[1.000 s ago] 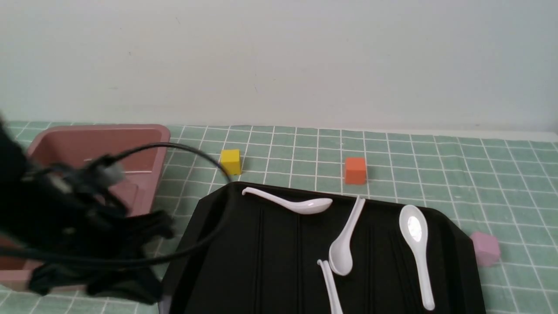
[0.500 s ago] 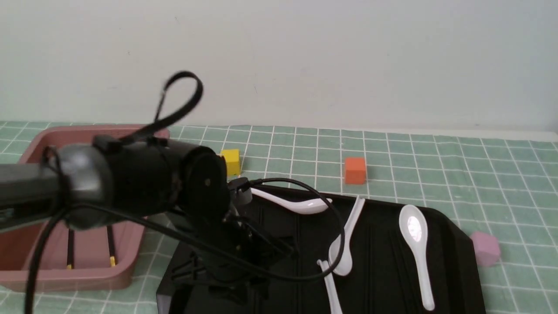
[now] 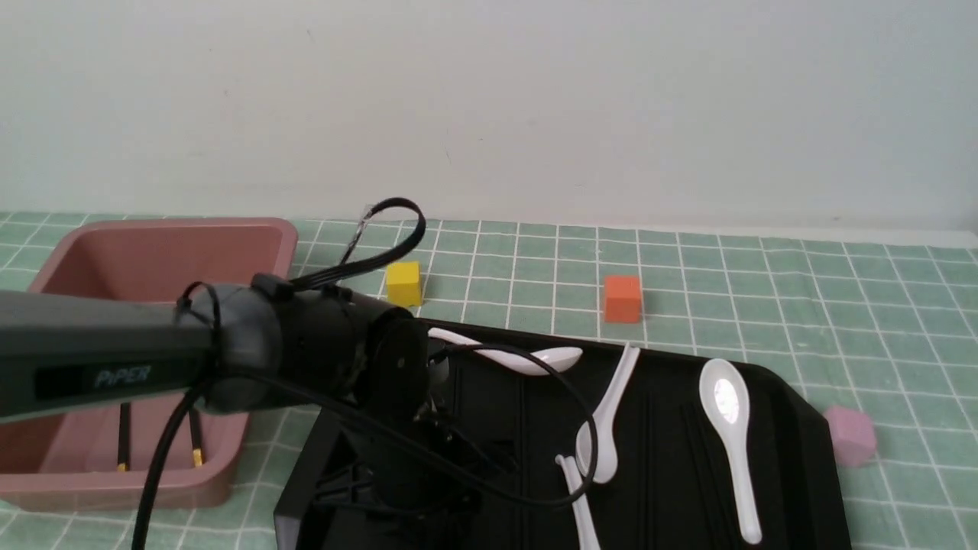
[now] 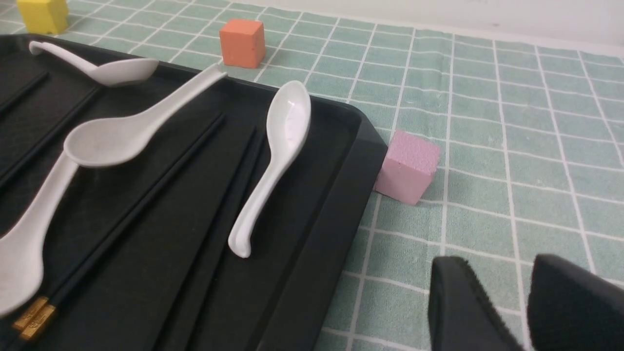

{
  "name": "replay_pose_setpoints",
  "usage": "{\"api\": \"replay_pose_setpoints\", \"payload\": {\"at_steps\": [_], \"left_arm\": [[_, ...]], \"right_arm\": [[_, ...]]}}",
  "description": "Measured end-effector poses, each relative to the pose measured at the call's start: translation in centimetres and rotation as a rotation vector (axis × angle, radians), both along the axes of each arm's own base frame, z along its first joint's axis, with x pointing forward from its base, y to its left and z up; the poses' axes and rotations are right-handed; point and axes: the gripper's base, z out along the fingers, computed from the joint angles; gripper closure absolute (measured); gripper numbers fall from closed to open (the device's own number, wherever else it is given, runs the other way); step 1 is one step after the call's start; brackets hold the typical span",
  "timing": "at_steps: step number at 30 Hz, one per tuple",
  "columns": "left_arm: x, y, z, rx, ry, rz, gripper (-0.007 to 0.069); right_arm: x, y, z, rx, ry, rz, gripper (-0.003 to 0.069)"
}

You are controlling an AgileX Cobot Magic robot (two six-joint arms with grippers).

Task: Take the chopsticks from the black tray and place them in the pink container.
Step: 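Reach over to the black tray and grasp a pair of chopsticks with the left gripper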

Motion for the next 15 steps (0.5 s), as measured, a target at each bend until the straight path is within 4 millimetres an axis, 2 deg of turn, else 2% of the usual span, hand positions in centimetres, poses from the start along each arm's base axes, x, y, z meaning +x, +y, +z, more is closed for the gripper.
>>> {"api": "replay_pose_setpoints", "payload": {"at_steps": [6, 9, 12, 15], "left_arm": [[0.05, -0.04, -0.25, 0.012, 0.016, -0.004, 0.0358], [0.12, 0.01, -0.38, 0.028, 0.018, -0.018, 0.0421], [0.11, 0.09, -0.42, 0.043, 0.017, -0.042, 0.0514], [0.07, 0.11, -0.42, 0.046, 0.020, -0.046, 0.0518]], "right_arm": [[0.00, 0.00, 0.00, -0.001, 0.000, 0.000, 0.0419], [0.00, 0.00, 0.00, -0.001, 0.000, 0.000, 0.0419], [0.00, 0.00, 0.00, -0.001, 0.000, 0.000, 0.0419], [0.00, 0.00, 0.00, -0.001, 0.000, 0.000, 0.0419]]}}
